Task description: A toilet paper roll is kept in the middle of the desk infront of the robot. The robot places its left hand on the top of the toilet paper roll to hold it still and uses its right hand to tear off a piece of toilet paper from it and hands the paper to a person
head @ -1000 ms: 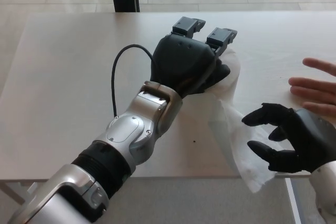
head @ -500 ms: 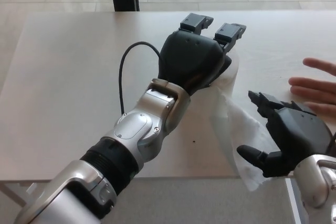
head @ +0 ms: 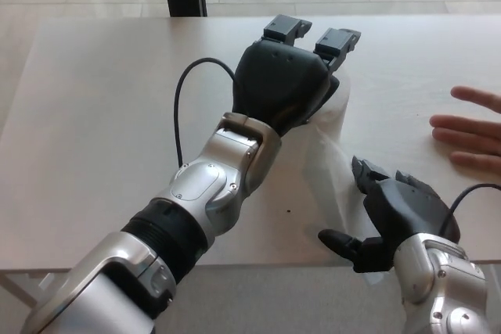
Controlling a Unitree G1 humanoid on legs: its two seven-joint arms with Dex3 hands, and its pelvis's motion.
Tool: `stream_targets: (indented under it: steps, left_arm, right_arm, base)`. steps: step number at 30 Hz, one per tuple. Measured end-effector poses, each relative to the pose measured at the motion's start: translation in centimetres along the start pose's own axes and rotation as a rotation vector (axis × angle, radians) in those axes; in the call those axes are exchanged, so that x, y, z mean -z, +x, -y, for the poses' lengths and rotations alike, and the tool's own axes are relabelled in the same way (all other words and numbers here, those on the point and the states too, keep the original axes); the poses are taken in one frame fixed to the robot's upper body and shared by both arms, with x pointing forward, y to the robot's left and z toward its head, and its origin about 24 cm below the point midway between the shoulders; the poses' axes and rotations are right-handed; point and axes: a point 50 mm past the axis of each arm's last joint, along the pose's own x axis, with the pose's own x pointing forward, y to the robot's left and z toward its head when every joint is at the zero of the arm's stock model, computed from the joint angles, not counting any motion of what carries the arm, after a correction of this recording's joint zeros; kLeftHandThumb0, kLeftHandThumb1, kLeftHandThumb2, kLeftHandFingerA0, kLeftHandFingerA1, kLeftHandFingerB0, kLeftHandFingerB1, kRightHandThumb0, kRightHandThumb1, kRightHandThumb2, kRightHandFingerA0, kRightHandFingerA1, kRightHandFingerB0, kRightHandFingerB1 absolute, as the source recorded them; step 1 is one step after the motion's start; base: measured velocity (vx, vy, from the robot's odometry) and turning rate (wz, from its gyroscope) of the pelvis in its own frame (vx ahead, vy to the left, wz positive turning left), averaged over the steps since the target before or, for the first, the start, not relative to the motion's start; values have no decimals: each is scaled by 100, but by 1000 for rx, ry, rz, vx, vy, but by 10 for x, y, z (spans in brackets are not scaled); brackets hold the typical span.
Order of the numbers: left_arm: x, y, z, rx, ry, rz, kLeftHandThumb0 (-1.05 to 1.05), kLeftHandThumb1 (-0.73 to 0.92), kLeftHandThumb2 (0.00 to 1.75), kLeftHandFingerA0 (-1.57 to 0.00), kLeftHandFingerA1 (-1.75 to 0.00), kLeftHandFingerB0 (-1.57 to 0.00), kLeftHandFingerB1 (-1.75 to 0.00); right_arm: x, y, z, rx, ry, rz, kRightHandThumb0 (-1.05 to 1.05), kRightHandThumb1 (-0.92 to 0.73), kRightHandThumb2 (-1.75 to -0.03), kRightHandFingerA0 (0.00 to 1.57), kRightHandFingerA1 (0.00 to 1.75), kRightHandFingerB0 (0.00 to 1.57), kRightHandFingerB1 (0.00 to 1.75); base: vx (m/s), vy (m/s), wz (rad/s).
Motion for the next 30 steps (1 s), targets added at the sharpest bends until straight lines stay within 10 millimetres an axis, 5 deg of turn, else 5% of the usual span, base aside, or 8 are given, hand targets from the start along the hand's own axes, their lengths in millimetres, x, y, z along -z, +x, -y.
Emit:
stream_targets:
  steps: [1, 3, 4, 6, 9, 14, 16, 30]
  left_arm:
    - [0, 0, 0, -1, -2, 0, -27, 76, 82, -26, -42, -24, -34]
    - [-2, 0, 0, -2, -5, 2, -26, 75, 80, -26, -43, -24, -36]
    - [-3, 0, 0, -3, -7, 4, -26, 74, 76, -26, -43, -25, -36]
    - [-4, 1, 0, -6, -12, 6, -26, 75, 75, -26, -42, -24, -36]
    - [-6, 1, 0, -8, -18, 9, -28, 76, 79, -27, -43, -25, -36]
    - [-7, 1, 0, -12, -20, 9, -29, 76, 80, -27, -42, -26, -34]
    - [-7, 2, 0, -15, -22, 8, -29, 77, 75, -26, -43, -26, -37]
    - [-7, 1, -1, -19, -27, 3, -32, 79, 70, -26, -43, -26, -37]
  right_arm:
    - [-2, 0, -1, 7, 12, 0, -64, -67, -78, 0, 6, 2, 8]
    - [-5, 1, -3, 25, 30, -4, -54, -59, -96, 0, 44, 1, 35]
    - [-6, 2, -3, 38, 37, -4, -42, -79, -63, 32, 66, 13, 27]
    - [-7, 3, -2, 70, 46, -3, -37, -79, -65, 42, 75, 21, 32]
    - [-8, 5, 3, 133, 57, 0, -33, -77, -67, 75, 161, 38, 38]
    - [-8, 11, 13, 235, 57, 20, -37, -90, -66, 81, 168, 71, 68]
    - [-5, 13, 12, 252, 51, 15, -49, -73, -86, 88, 143, 70, 74]
    - [12, 22, 13, 397, 48, 20, -26, -75, -73, 84, 130, 86, 80]
  base:
    - [0, 0, 0]
    - [0, 0, 0]
    - [0, 0, 0]
    - [0, 0, 0]
    - [0, 0, 0]
    - [0, 0, 0]
    - [0, 0, 0]
    - [0, 0, 0]
